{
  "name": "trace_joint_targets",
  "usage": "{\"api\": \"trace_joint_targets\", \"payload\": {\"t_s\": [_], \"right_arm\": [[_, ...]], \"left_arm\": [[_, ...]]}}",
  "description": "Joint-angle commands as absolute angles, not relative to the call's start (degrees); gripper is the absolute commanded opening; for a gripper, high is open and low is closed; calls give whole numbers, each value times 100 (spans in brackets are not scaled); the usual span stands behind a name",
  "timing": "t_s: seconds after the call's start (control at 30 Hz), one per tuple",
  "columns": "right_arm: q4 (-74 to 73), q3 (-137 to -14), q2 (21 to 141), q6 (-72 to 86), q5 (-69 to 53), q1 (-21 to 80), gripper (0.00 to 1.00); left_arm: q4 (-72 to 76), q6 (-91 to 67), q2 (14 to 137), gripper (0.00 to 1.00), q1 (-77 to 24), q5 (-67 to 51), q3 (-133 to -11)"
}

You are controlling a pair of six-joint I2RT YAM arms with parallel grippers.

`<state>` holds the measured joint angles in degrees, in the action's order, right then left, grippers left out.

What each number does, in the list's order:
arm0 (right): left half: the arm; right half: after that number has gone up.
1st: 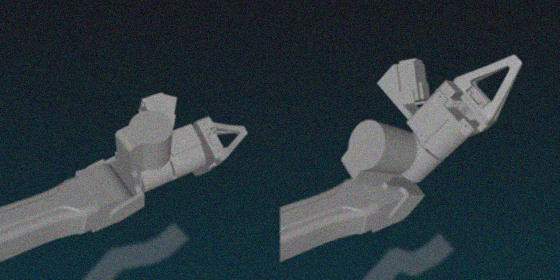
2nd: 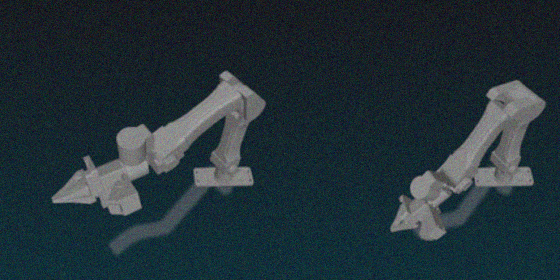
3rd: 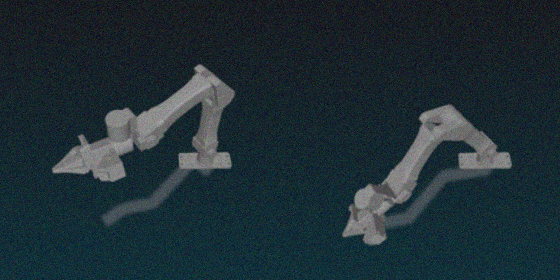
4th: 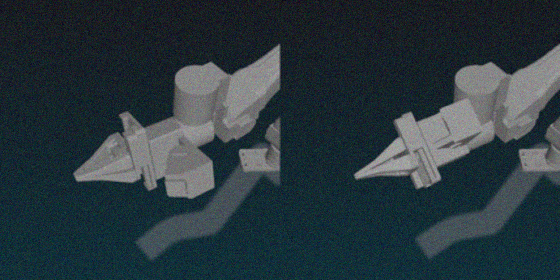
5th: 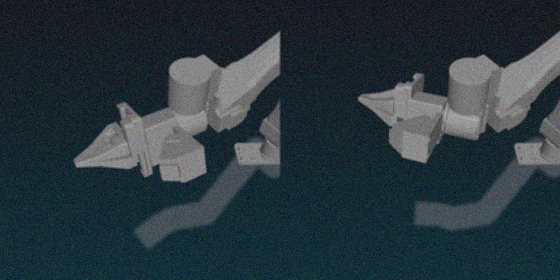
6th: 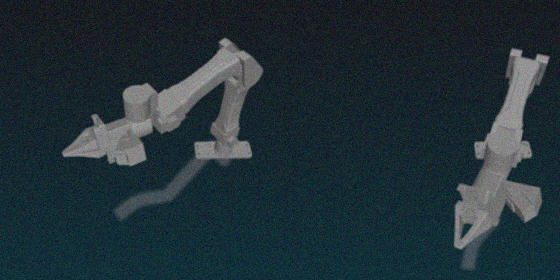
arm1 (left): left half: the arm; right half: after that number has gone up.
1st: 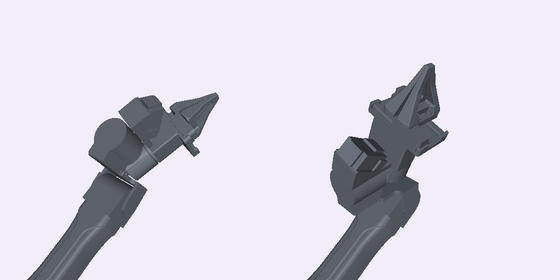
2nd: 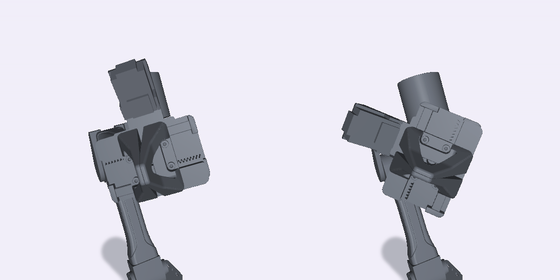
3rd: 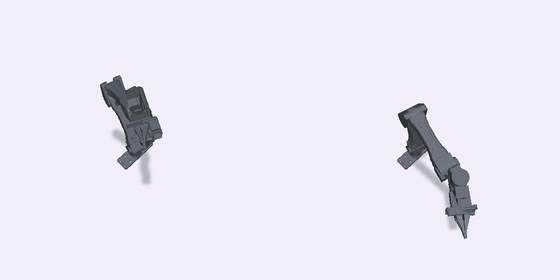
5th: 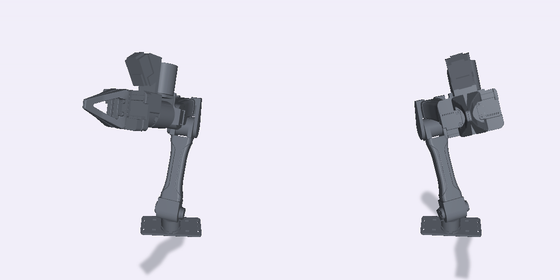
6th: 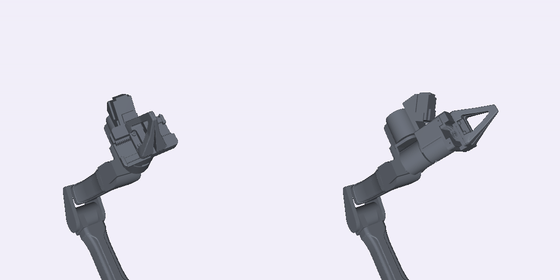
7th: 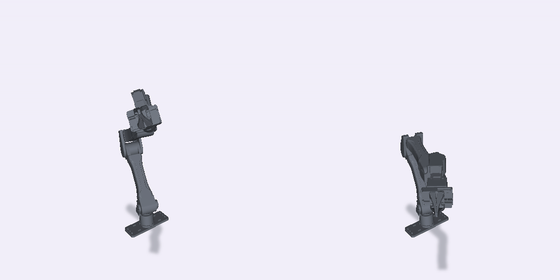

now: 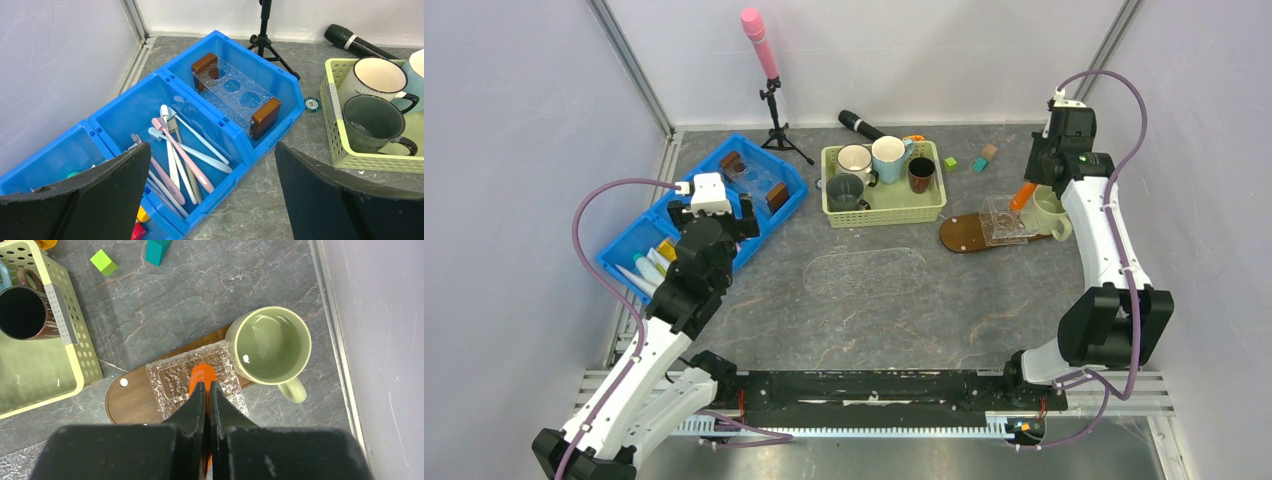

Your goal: Prepare toiletry sets of a toothbrush and toothpaste on the tray

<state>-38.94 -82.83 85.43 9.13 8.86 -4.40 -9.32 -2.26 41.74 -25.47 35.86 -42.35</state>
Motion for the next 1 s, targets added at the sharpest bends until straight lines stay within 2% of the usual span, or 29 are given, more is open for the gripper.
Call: {"api": "trace_joint_targets", "payload": {"t_s": [0.0, 0.97], "right_arm": [[-3809, -8385, 8326, 845, 943, -466, 0], [-2964, -7866, 9232, 955, 1147, -510, 0]], "left_arm": [[-712, -290, 4176, 100, -2522, 3586, -4229], [-713, -256, 4177, 100, -2524, 3577, -4219]]}}
